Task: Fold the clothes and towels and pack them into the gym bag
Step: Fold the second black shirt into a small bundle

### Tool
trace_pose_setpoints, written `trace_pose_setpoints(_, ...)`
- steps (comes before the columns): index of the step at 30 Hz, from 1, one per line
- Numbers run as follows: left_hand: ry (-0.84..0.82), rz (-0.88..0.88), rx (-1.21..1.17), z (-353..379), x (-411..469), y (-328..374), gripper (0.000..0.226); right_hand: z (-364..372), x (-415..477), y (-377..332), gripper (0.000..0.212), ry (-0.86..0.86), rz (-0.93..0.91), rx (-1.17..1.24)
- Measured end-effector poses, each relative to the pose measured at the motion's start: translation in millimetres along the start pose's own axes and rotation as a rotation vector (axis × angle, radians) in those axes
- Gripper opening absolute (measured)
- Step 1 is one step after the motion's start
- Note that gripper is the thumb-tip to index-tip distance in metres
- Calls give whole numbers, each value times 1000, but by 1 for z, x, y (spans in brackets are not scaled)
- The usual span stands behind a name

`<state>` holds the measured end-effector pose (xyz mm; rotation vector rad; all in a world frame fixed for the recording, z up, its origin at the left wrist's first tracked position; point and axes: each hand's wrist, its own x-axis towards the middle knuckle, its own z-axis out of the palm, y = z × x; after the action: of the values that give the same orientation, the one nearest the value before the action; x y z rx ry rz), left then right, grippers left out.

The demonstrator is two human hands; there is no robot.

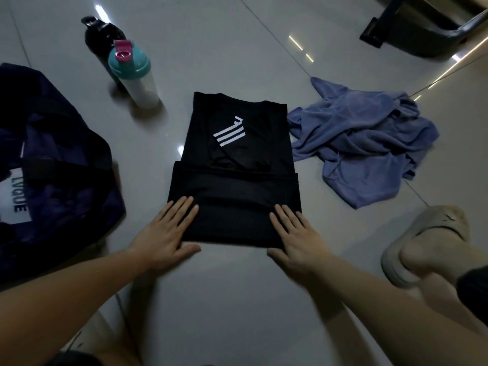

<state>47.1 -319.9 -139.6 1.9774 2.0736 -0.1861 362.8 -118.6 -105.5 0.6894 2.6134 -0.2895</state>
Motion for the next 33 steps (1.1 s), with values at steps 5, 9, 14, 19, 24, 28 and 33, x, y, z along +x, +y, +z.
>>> trace_pose_setpoints(5, 77, 47, 55, -6, -17, -1, 78, 5, -18, 12, 80, 52, -85, -141)
trace_pose_setpoints(9, 187, 181, 156, -15, -22, -12, 48, -1, -23, 15, 47, 85, -139, -233)
trace_pose_setpoints(14, 175, 194, 228, -29, -14, -7, 41, -2, -28, 0, 38, 118, -106, -235)
trace_pose_setpoints(19, -7, 64, 171, -46, -8, 5, 15, -17, -31, 3, 42, -5, -122, -152)
trace_pose_setpoints(24, -295, -44, 68, -79, -7, 26, 19, -40, -38, -3, 35, -178, -48, -192)
trace_pose_setpoints(28, -482, -88, -112, -89, -16, 31, 27, -49, -51, -6, 46, -294, 16, -51)
trace_pose_setpoints(33, -592, -175, -318, -103, -28, 31, 33, -62, -62, 2, 20, -399, 129, 442)
